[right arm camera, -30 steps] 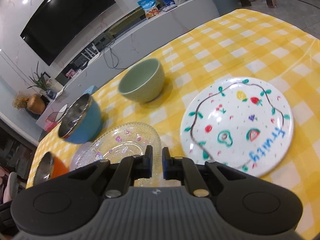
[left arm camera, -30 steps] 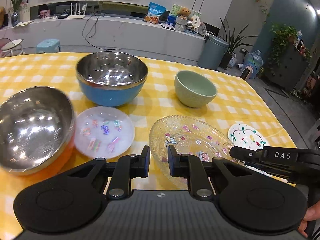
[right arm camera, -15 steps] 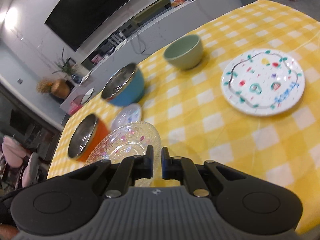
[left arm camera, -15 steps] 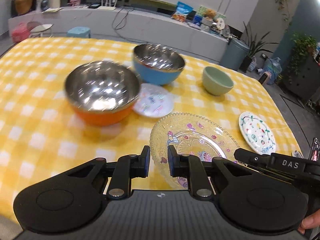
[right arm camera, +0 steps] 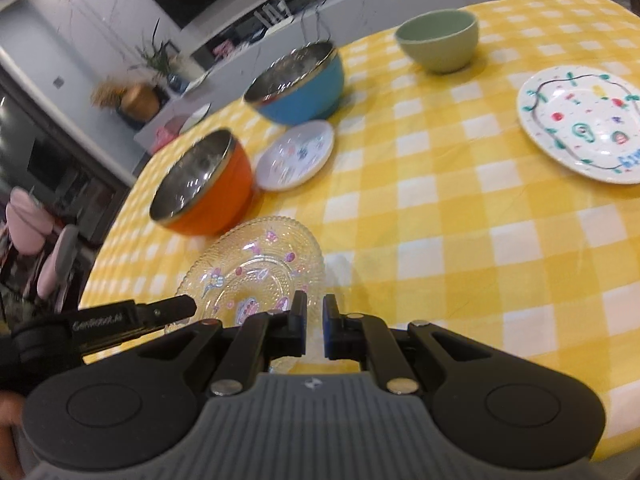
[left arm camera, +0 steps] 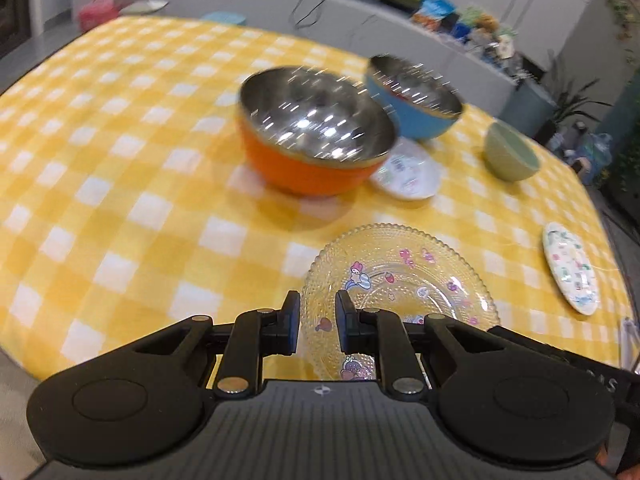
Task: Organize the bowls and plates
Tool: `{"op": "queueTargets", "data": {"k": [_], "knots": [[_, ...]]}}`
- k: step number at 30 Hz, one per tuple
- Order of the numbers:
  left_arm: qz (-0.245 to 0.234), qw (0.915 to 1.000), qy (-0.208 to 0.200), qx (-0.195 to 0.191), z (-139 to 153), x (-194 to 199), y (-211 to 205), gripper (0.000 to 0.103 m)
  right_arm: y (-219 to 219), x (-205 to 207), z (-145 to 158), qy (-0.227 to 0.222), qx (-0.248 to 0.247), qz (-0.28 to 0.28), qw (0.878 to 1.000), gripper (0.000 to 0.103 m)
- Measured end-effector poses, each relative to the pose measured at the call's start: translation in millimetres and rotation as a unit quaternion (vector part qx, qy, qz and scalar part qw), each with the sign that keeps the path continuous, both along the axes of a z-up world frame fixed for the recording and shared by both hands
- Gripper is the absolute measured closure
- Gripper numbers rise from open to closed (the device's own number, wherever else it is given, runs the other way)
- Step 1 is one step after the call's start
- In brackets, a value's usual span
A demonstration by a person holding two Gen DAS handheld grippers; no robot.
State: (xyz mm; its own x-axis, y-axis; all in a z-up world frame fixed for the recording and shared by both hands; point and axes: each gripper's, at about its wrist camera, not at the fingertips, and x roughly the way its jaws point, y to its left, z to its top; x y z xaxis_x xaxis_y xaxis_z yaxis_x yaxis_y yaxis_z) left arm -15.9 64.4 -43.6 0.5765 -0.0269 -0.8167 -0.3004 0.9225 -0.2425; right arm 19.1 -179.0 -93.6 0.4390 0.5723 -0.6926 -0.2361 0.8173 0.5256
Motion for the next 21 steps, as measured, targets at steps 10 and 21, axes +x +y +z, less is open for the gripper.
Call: {"op": "queueTargets", "data": {"k": [10, 21], "knots": [[0.042, 0.9987, 0.026, 0.008, -10, -1, 11, 0.083, 21, -1, -10, 0.012, -0.015, 0.032, 0.999, 0.097], [0.045, 0.9981, 0.038, 0.02, -11, 0, 11, 0.083, 32, 0, -12, 0.01, -0.043, 0.043, 0.998, 0.097]]}}
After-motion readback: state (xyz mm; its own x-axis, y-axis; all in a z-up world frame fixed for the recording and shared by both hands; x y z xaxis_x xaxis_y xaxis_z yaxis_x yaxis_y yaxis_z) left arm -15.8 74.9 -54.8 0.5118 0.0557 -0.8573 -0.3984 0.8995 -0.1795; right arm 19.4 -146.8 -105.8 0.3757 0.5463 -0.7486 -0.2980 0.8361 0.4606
